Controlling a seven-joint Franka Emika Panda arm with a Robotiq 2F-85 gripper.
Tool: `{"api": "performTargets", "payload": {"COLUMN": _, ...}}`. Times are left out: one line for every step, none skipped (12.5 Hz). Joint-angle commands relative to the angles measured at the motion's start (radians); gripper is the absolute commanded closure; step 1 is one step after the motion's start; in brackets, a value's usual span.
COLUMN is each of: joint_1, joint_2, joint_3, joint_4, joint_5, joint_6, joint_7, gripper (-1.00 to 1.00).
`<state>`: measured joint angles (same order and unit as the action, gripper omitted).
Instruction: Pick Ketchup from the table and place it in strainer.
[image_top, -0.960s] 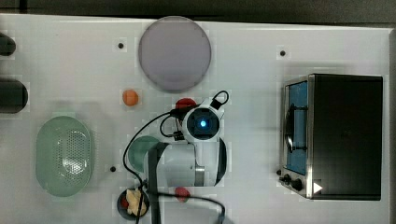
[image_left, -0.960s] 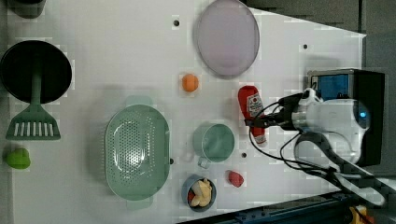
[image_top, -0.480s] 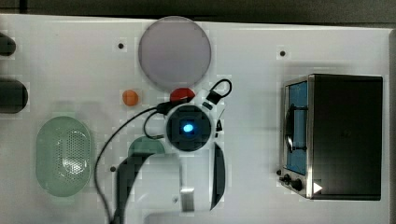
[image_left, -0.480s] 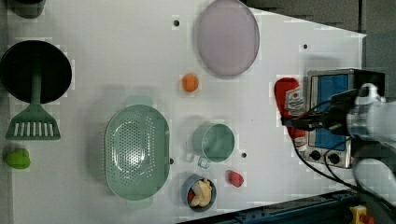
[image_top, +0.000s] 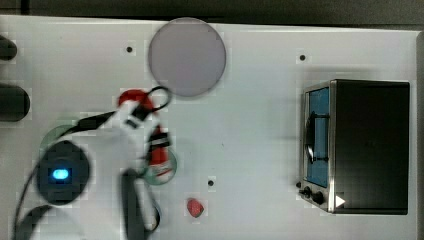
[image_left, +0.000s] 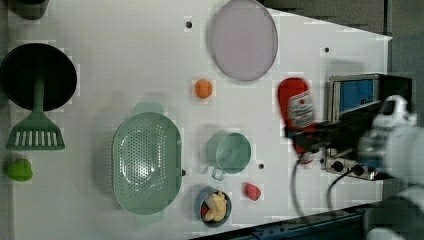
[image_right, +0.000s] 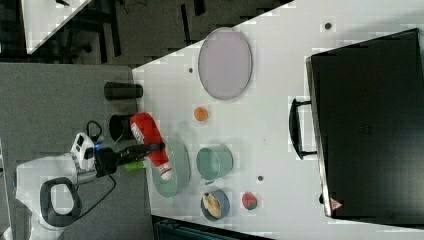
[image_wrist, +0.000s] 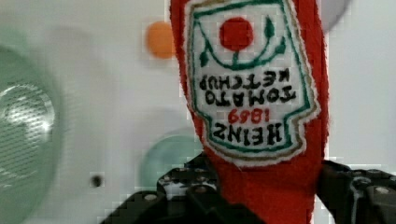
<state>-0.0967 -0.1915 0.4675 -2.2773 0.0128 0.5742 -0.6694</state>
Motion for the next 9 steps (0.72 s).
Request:
{"api": "performTargets", "payload": {"joint_1": 0.025, "joint_2": 0.045, "joint_3": 0.103, "joint_4": 0.000, "joint_5": 0.023, "joint_6": 0.004, "joint_7": 0.304, "gripper": -0.21}}
{"api": "performTargets", "payload": {"joint_1": 0.025, "joint_2": 0.061, "joint_3": 0.142, "joint_4": 0.004, "joint_5": 0.023, "joint_6": 0.018, "joint_7": 0.376, "gripper": -0.21}}
{"api": "performTargets", "payload": {"joint_1": 0.026, "joint_2": 0.080, "joint_3": 0.175, "joint_4": 0.006, "joint_5": 0.023, "joint_6": 0.041, "joint_7": 0.435, "gripper": -0.21}}
{"api": "performTargets", "payload": {"joint_1": 0.026, "joint_2": 0.102, "joint_3": 0.205, "joint_4": 0.008, "joint_5": 0.023, "joint_6": 0.079, "joint_7": 0.485, "gripper": -0.21}}
{"api": "performTargets", "payload": {"joint_1": 0.027, "joint_2": 0.129, "joint_3": 0.231, "joint_4": 0.008, "joint_5": 0.023, "joint_6": 0.126, "joint_7": 0.529, "gripper": -0.21}}
{"api": "performTargets", "payload": {"joint_1": 0.027, "joint_2": 0.160, "joint_3": 0.256, "joint_4": 0.008, "joint_5": 0.023, "joint_6": 0.172, "joint_7": 0.565, "gripper": -0.21}}
{"api": "performTargets", "payload": {"joint_1": 0.027, "joint_2": 0.195, "joint_3": 0.276, "joint_4": 0.008, "joint_5": 0.023, "joint_6": 0.217, "joint_7": 0.605, "gripper": -0.21}}
{"api": "performTargets", "payload": {"joint_1": 0.028, "joint_2": 0.232, "joint_3": 0.295, "joint_4": 0.008, "joint_5": 0.023, "joint_6": 0.254, "joint_7": 0.645, "gripper": -0.21}}
{"api": "performTargets", "payload": {"joint_1": 0.029, "joint_2": 0.273, "joint_3": 0.309, "joint_4": 0.008, "joint_5": 0.023, "joint_6": 0.287, "joint_7": 0.683, "gripper": -0.21}}
